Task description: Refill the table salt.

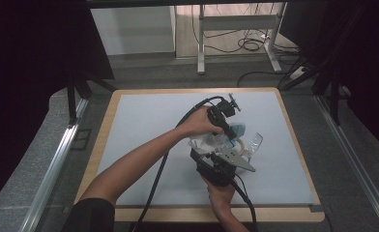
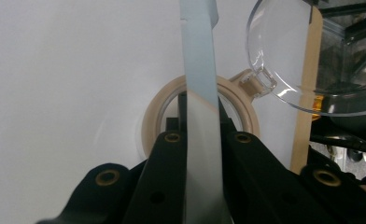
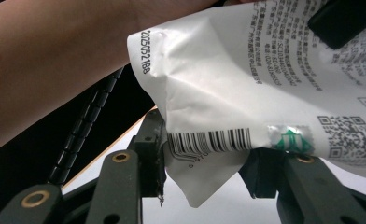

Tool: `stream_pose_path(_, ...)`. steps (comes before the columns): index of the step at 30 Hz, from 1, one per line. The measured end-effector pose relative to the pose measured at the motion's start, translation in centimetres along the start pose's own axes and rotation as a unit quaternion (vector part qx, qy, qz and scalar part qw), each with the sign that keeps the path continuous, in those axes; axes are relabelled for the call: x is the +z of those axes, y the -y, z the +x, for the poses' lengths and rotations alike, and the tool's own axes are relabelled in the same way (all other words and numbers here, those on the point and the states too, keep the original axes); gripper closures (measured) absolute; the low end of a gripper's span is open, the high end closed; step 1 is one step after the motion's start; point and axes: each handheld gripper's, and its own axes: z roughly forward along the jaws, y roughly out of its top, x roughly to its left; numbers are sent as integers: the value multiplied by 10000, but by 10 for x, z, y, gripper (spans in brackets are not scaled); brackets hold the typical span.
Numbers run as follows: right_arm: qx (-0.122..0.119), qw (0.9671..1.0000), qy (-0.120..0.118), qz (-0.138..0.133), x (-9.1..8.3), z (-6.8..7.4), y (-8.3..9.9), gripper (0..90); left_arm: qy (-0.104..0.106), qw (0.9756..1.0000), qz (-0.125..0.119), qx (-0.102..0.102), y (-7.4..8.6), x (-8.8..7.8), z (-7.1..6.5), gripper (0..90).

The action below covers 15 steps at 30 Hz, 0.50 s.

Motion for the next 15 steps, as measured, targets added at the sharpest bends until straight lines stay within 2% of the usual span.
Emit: stream_pose_path(15, -9, 10000, 4, -5, 0, -1, -1, 568, -8, 10000, -17, -17, 0, 0, 1, 896)
